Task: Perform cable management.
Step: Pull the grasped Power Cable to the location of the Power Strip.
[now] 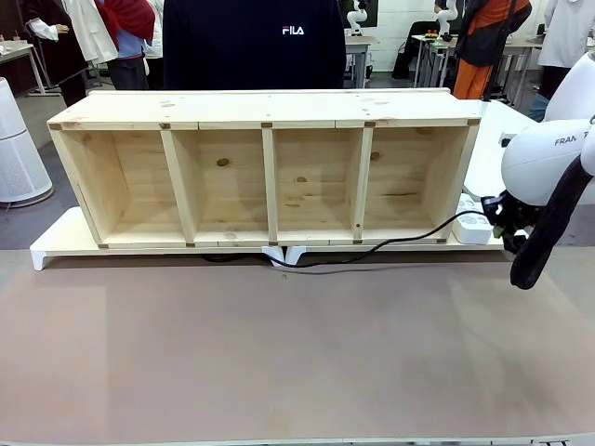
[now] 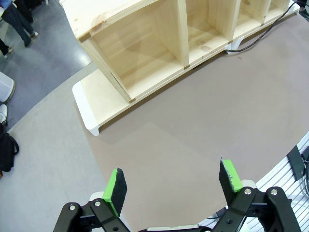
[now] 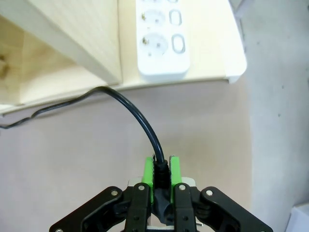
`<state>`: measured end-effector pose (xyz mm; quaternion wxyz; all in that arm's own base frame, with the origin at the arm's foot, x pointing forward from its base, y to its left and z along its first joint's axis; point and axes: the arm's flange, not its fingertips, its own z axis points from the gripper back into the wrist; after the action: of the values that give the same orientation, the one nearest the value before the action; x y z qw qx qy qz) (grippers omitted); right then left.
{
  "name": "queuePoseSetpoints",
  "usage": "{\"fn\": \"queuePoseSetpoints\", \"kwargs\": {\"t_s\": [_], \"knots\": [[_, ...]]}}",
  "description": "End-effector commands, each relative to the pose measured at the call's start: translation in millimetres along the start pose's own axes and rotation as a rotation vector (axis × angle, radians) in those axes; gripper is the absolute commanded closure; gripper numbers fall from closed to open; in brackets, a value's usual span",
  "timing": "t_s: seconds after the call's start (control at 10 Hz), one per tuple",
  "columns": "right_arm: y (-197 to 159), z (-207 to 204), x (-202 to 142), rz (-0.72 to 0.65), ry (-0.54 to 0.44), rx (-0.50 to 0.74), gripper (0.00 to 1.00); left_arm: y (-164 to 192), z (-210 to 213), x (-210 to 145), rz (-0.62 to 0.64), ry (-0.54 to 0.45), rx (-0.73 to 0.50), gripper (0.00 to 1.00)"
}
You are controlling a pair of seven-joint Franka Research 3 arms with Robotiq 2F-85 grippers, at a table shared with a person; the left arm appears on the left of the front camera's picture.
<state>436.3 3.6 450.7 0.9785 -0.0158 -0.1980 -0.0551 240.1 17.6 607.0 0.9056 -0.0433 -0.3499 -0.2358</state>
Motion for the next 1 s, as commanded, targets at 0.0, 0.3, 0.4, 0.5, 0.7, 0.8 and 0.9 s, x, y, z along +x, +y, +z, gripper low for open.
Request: {"fn": "queuePoseSetpoints", "kwargs": {"t_s": [0.0,0.3,0.4,0.5,0.7,0.8,0.9], "knots": [[-11.3,5.5,11.8,-0.019,-0.074,-0.038,0.84,0.5,0.1,-0.7,0.002,-0.003,-0.006,0.0],[-16.3,3.6,33.5,-0.047,-0.163,-0.038,0.84,0.5,0.1,-0.7,0.002,-0.003,-0.006,0.0],[-14.0,-0.2,41.3,-0.046,-0.199,-0.02,0.84,0.5,0.1,-0.7,0.002,-0.003,-0.006,0.0],[-10.6,-3.4,49.5,-0.038,-0.248,0.015,0.84,0.5,0.1,-0.7,0.002,-0.003,-0.006,0.0],[-2.0,-9.7,67.0,-0.035,-0.317,0.046,0.84,0.5,0.1,-0.7,0.002,-0.003,-0.006,0.0],[1.1,-12.5,74.2,-0.029,-0.348,0.043,0.84,0.5,0.1,-0.7,0.002,-0.003,-0.006,0.0],[1.6,-15.6,81.7,-0.02,-0.372,0.047,0.84,0.5,0.1,-0.7,0.002,-0.003,-0.006,0.0]]}}
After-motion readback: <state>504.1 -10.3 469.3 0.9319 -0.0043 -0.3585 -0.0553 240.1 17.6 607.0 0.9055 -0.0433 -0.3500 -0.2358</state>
